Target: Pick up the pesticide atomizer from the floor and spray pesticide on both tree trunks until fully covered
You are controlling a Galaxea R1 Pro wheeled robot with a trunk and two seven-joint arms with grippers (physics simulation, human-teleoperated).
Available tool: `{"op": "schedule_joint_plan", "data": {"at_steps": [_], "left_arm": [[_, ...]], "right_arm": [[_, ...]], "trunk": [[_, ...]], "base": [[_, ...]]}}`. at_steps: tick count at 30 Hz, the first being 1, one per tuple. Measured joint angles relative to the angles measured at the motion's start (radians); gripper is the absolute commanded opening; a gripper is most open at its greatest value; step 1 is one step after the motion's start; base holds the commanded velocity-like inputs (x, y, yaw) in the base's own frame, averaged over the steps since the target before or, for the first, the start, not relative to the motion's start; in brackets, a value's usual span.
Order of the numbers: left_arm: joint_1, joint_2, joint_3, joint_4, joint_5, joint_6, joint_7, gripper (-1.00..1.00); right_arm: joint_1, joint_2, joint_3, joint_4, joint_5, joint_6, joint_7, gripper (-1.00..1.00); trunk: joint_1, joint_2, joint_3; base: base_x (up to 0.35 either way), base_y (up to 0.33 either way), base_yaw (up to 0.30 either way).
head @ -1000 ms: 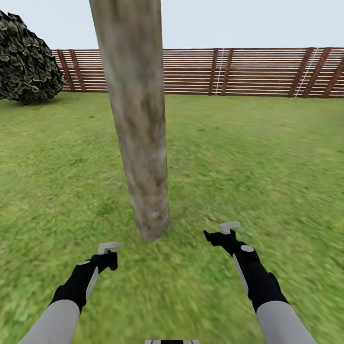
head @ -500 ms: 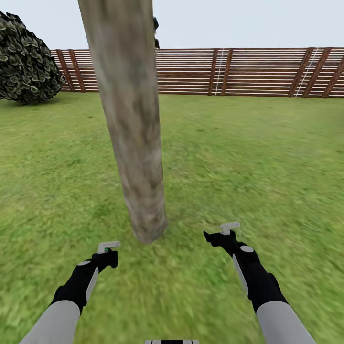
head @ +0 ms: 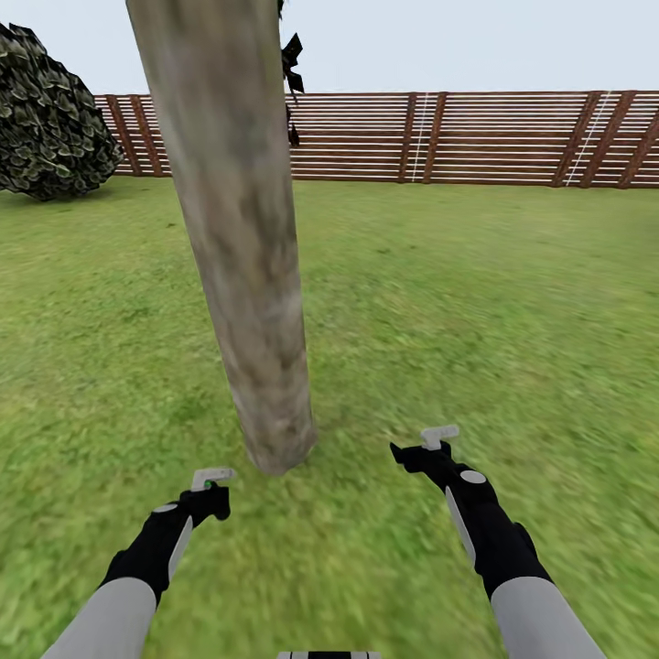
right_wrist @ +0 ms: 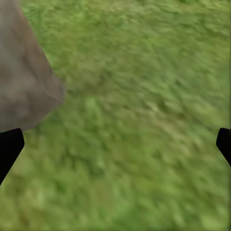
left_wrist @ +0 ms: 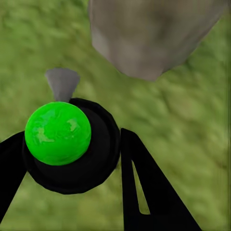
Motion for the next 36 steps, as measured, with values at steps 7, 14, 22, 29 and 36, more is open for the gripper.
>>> {"op": "schedule_joint_plan", "data": {"at_steps": [7,14,22,29,36], "left_arm": [[-0.001,0.020,-0.064,0.031,-0.017,0.017,-0.110,-1.00],[-0.013,0.092,-0.144,-0.017,-0.077,0.158,-0.235,-1.00],[-0.011,0.124,-0.147,-0.103,-0.079,0.239,-0.359,-1.00],[-0.021,0.116,-0.145,-0.134,-0.073,0.273,-0.365,-1.00],[-0.020,0.118,-0.160,-0.364,-0.070,0.512,-0.455,-1.00]], "right_arm": [[0.000,0.000,0.000,0.000,-0.001,0.000,0.000,1.00],[0.000,0.000,0.000,0.000,-0.001,0.001,0.000,1.00],[0.000,0.000,0.000,-0.002,0.001,0.000,0.000,1.00],[0.000,0.000,0.000,-0.003,0.001,0.000,0.000,1.00],[0.000,0.000,0.000,-0.004,0.001,0.000,0.000,1.00]], "trunk": [[0.000,0.000,0.000],[0.000,0.000,0.000],[0.000,0.000,0.000],[0.000,0.000,0.000],[0.000,0.000,0.000]], "base": [[0.003,-0.001,0.000],[0.000,0.000,0.000],[0.000,0.000,0.000],[0.000,0.000,0.000],[0.000,0.000,0.000]]}}
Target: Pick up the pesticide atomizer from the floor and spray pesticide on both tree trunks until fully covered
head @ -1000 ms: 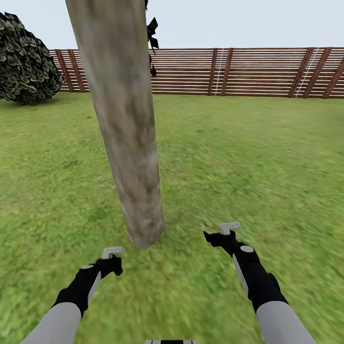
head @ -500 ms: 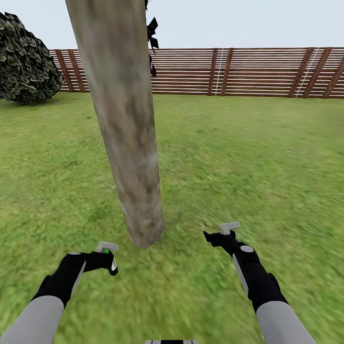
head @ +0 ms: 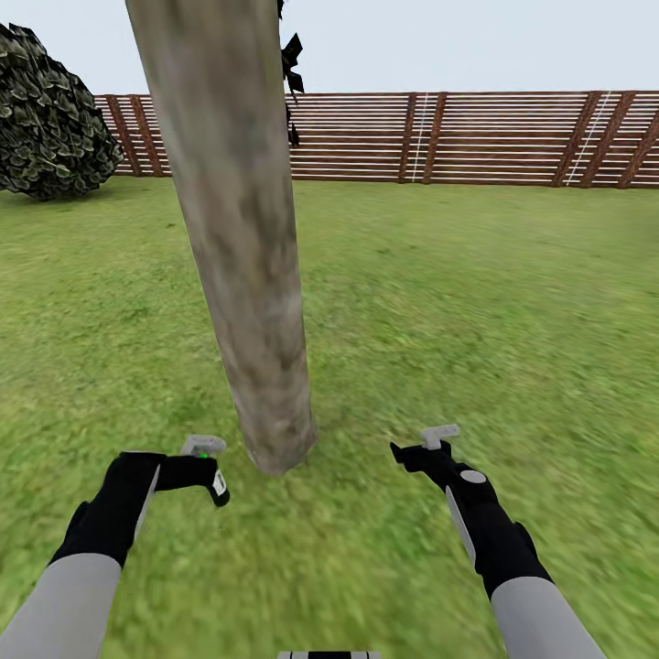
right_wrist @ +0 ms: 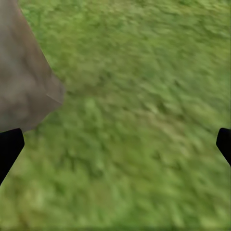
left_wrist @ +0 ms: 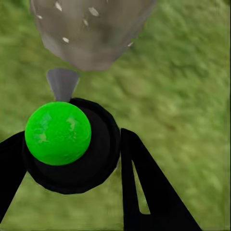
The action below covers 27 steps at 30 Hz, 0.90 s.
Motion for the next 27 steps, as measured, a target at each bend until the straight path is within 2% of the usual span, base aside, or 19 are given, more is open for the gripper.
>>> {"op": "schedule_joint_plan", "data": {"at_steps": [2,4,7,10,13,16,19,27], "left_arm": [[-0.003,0.007,-0.047,-0.022,-0.006,0.084,-0.045,-1.00],[-0.020,0.009,-0.067,-0.031,-0.004,0.137,-0.054,-1.00],[-0.061,0.007,-0.075,-0.041,-0.005,0.182,-0.059,-1.00],[-0.080,0.015,-0.076,-0.048,-0.008,0.223,-0.060,-1.00],[-0.112,0.049,-0.075,-0.061,-0.010,0.234,-0.061,-1.00],[-0.145,0.071,-0.076,-0.063,-0.009,0.239,-0.061,-1.00],[-0.144,0.074,-0.077,-0.064,-0.009,0.240,-0.061,-1.00],[-0.139,0.061,-0.077,-0.064,-0.009,0.229,-0.059,-1.00]], "right_arm": [[0.000,0.000,0.000,0.000,0.000,0.000,0.000,1.00],[0.000,0.000,0.000,-0.001,0.000,0.000,0.000,1.00],[0.000,0.000,0.000,-0.003,0.000,0.001,0.000,1.00],[0.000,0.000,0.000,-0.003,-0.001,0.001,0.000,1.00],[0.000,0.000,0.000,-0.001,-0.001,0.001,0.001,1.00],[0.000,0.000,0.000,-0.002,-0.002,0.002,0.001,1.00],[0.000,0.000,0.000,-0.003,-0.002,0.003,0.000,1.00],[0.000,0.000,0.000,-0.004,-0.002,0.003,0.000,1.00]], "trunk": [[0.000,0.000,0.000],[0.000,0.000,0.000],[0.000,0.000,0.000],[0.000,0.000,0.000],[0.000,0.000,0.000],[0.000,0.000,0.000],[0.000,0.000,0.000],[0.000,0.000,0.000]], "base": [[0.000,0.000,0.000],[0.000,0.000,0.000],[0.000,0.000,0.000],[0.000,0.000,0.000],[0.000,0.000,0.000],[0.000,0.000,0.000],[-0.032,0.000,0.000],[-0.288,0.000,0.000]]}}
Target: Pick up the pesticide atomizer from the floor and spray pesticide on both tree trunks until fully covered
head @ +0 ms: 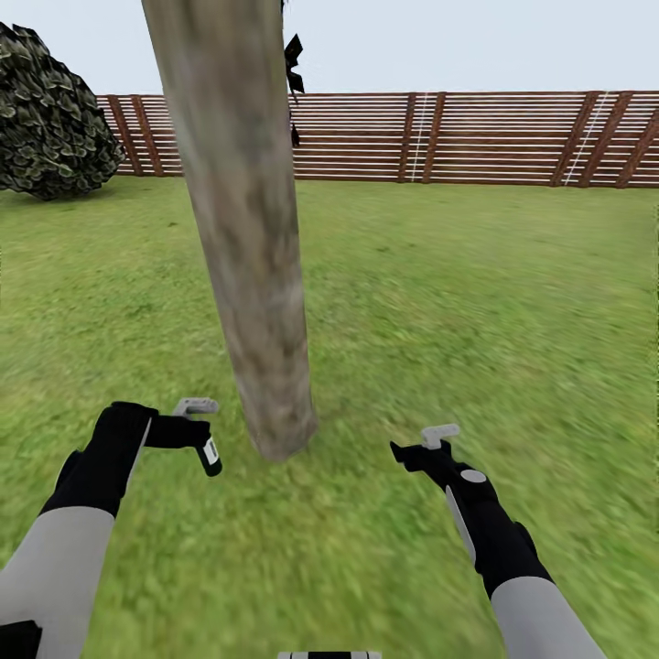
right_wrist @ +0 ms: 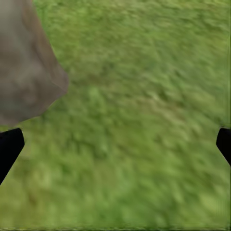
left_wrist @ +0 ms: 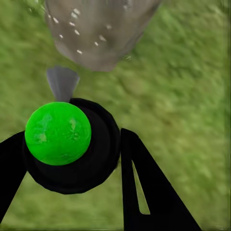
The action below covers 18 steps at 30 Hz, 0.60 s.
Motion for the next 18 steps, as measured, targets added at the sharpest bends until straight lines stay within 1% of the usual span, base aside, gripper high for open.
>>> {"op": "schedule_joint_plan", "data": {"at_steps": [3,4,6,8,9,11,14,18], "left_arm": [[0.000,-0.002,-0.006,0.000,0.002,-0.003,0.000,-1.00],[-0.008,-0.002,-0.013,-0.002,0.005,0.001,0.000,-1.00],[-0.015,-0.005,-0.017,-0.005,0.005,0.005,0.000,-1.00],[-0.033,-0.019,-0.021,-0.006,0.008,0.009,0.000,-1.00],[-0.055,-0.034,-0.022,-0.006,0.013,0.012,0.001,-1.00],[-0.065,-0.036,-0.023,-0.011,0.003,0.013,0.002,-1.00],[-0.079,-0.022,-0.017,-0.024,-0.002,0.034,0.001,-1.00],[-0.113,0.026,-0.014,-0.026,-0.002,0.040,0.000,-1.00]], "right_arm": [[0.000,0.000,0.000,0.000,0.000,0.000,0.000,1.00],[0.000,0.000,0.000,0.002,0.000,0.000,0.000,1.00],[0.000,0.000,0.000,0.002,0.000,0.000,0.000,1.00],[0.000,0.000,0.000,0.002,0.000,0.000,0.001,1.00],[0.000,0.000,0.000,0.002,0.000,0.000,0.000,1.00],[0.000,0.000,0.000,0.001,0.000,0.000,0.000,1.00],[0.000,0.000,0.000,0.001,0.001,-0.001,0.000,1.00],[0.000,0.000,0.000,0.001,0.001,-0.001,0.000,1.00]], "trunk": [[0.000,0.000,0.000],[0.000,0.000,0.000],[0.000,0.000,0.000],[0.000,0.000,0.000],[0.000,0.000,0.000],[0.000,0.000,0.000],[0.000,0.000,0.000],[0.000,0.000,0.000]], "base": [[-0.067,0.000,-0.001],[-0.010,0.000,-0.071],[-0.005,0.000,-0.176],[-0.001,0.000,-0.246],[0.000,0.000,-0.137],[0.000,0.000,-0.066],[0.000,0.000,-0.015],[0.000,0.000,-0.001]]}}
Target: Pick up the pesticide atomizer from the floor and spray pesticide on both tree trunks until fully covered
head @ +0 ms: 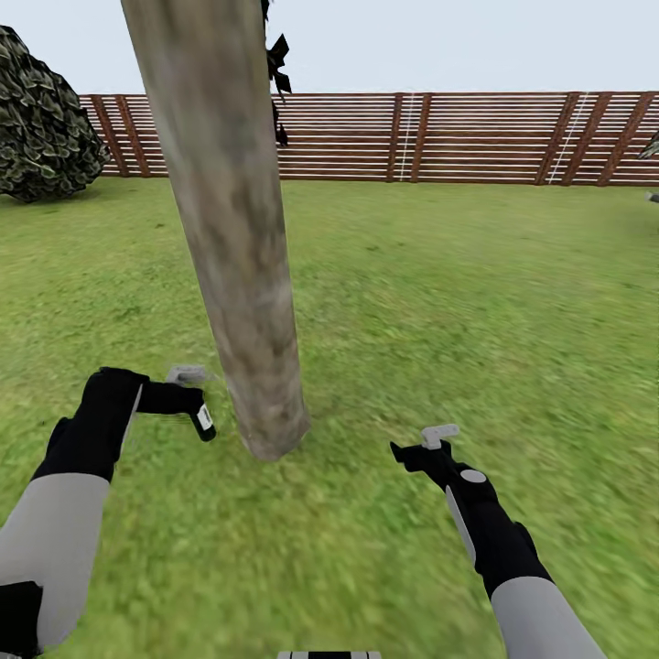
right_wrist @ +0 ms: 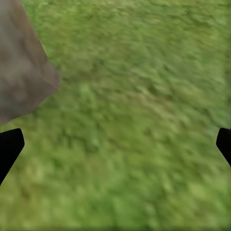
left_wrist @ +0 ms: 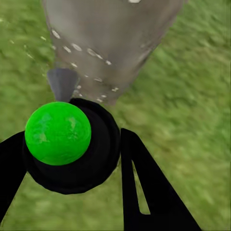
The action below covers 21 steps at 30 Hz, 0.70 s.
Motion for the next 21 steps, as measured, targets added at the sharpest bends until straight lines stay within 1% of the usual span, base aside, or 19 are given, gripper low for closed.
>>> {"op": "schedule_joint_plan", "data": {"at_steps": [1,2,5,6,9,11,14,17,20,21], "left_arm": [[-0.013,0.015,0.000,0.001,-0.001,0.000,0.000,-1.00],[-0.021,0.024,0.000,0.001,0.002,0.002,0.000,-1.00],[-0.041,0.036,0.001,0.003,0.006,0.005,0.000,-1.00],[-0.057,0.032,-0.002,0.009,0.014,0.007,0.000,-1.00],[-0.068,0.015,-0.007,0.008,0.014,0.011,-0.001,-1.00],[-0.070,-0.002,-0.007,0.003,0.015,0.012,-0.002,-1.00],[-0.078,-0.002,-0.008,0.001,0.012,0.015,-0.002,-1.00],[-0.131,0.009,-0.004,0.005,0.013,0.020,-0.008,-1.00],[-0.143,0.011,-0.008,0.008,0.012,0.021,-0.014,-1.00],[-0.138,0.010,-0.011,0.006,0.008,0.020,-0.015,-1.00]], "right_arm": [[0.000,0.000,0.000,0.000,0.000,0.000,0.000,1.00],[0.000,0.000,0.000,0.001,0.000,0.000,0.000,1.00],[0.000,0.000,0.000,0.000,0.000,0.000,0.000,1.00],[0.000,0.000,0.000,0.000,0.000,0.000,0.000,1.00],[0.000,0.000,0.000,0.000,0.000,0.000,0.000,1.00],[0.000,0.000,0.000,0.000,0.000,0.000,0.000,1.00],[0.000,0.000,0.000,0.001,0.000,0.000,0.000,1.00],[0.000,0.000,0.000,0.002,0.000,0.000,0.000,1.00],[0.000,0.000,0.000,0.001,0.000,0.000,0.000,1.00],[0.000,0.000,0.000,0.001,0.000,0.000,0.000,1.00]], "trunk": [[0.000,0.000,0.000],[0.000,0.000,0.000],[0.000,0.000,0.000],[0.000,0.000,0.000],[0.000,0.000,0.000],[0.000,0.000,0.000],[0.000,0.000,0.000],[0.000,0.000,0.000],[0.000,0.000,0.000],[0.000,0.000,0.000]], "base": [[0.000,0.000,0.000],[0.000,0.000,0.000],[0.000,0.000,0.000],[0.000,0.000,0.000],[0.000,0.000,0.000],[0.000,0.000,0.000],[0.000,0.000,0.000],[0.000,0.000,0.000],[0.000,0.000,0.000],[0.000,0.000,0.000]]}}
